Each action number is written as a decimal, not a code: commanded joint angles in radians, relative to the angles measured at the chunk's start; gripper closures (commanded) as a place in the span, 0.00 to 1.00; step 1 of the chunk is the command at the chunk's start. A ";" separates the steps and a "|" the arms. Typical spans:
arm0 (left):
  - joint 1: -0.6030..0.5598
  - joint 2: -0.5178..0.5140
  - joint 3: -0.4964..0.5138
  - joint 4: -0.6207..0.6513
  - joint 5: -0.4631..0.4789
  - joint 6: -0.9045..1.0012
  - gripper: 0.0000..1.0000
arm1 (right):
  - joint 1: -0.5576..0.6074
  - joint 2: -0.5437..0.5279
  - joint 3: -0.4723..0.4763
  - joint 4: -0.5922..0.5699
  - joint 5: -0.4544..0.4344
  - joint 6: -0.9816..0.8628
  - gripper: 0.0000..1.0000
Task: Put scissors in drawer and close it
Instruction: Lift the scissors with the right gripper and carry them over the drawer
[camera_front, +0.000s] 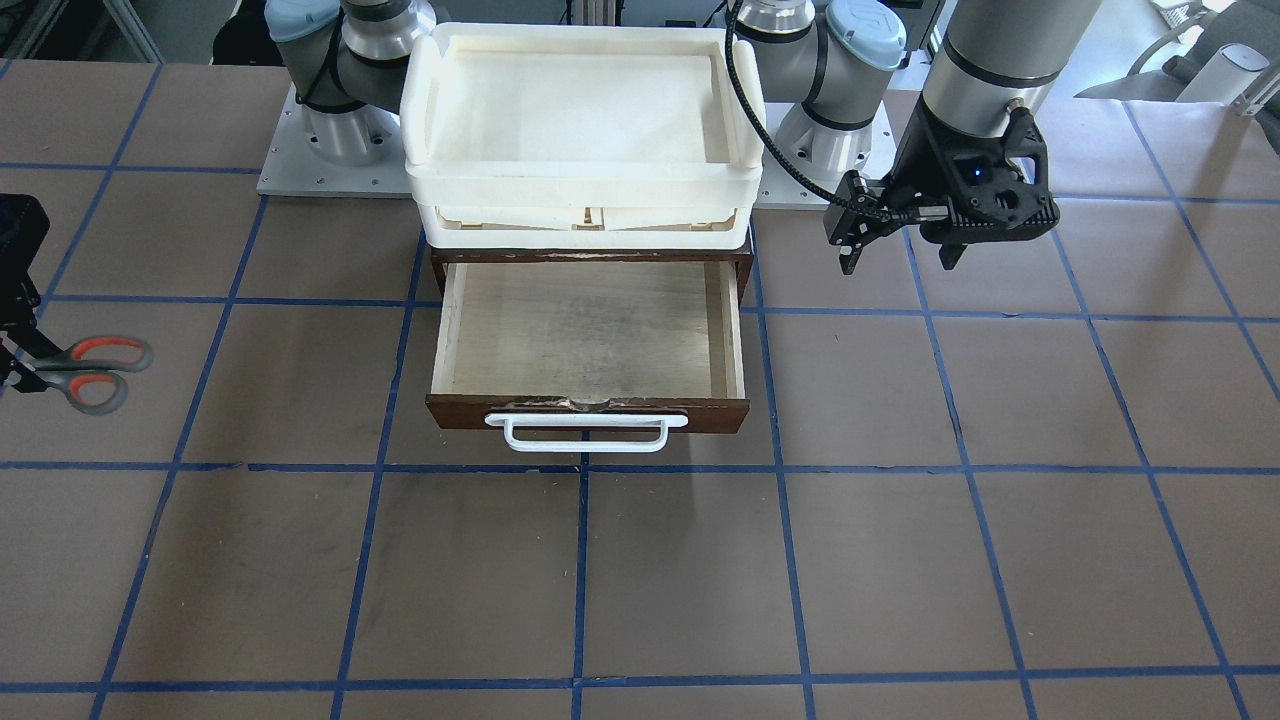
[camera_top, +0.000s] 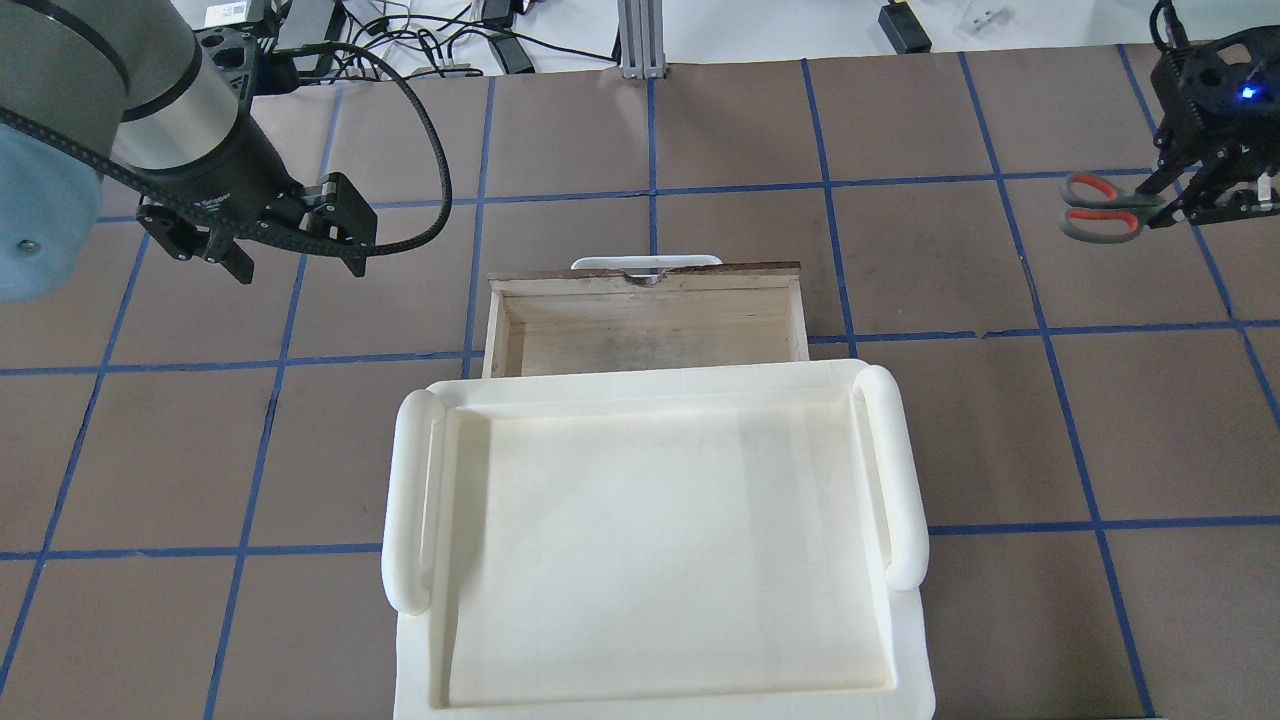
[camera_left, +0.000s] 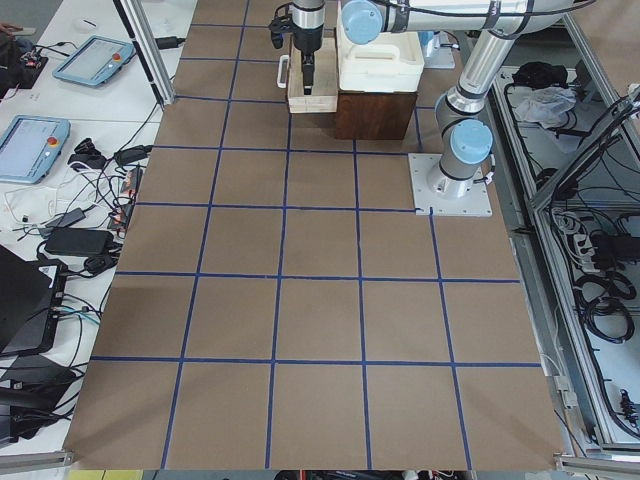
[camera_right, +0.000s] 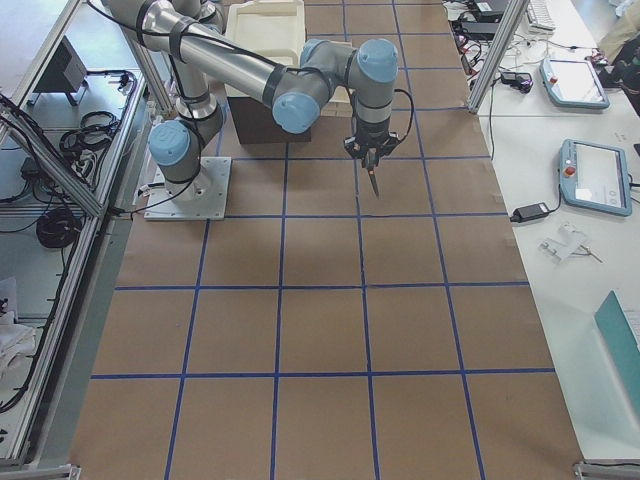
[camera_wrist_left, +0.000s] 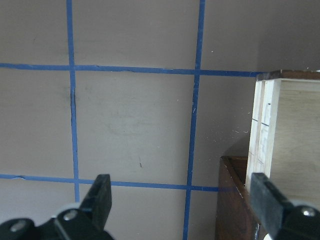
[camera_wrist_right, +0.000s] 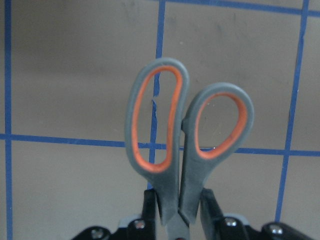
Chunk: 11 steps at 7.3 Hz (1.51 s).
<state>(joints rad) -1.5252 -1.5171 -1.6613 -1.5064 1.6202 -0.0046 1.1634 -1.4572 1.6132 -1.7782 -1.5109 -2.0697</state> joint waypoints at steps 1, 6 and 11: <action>0.000 0.000 0.000 0.000 0.001 0.000 0.00 | 0.155 -0.018 -0.041 0.048 -0.014 0.122 1.00; 0.000 0.000 0.000 0.000 0.003 0.000 0.00 | 0.540 -0.017 -0.072 0.085 -0.028 0.546 1.00; 0.000 0.000 0.000 0.000 0.003 0.000 0.00 | 0.800 0.141 -0.134 0.033 -0.031 0.773 1.00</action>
<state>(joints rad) -1.5243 -1.5171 -1.6613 -1.5064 1.6234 -0.0040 1.9246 -1.3544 1.4878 -1.7191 -1.5418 -1.3248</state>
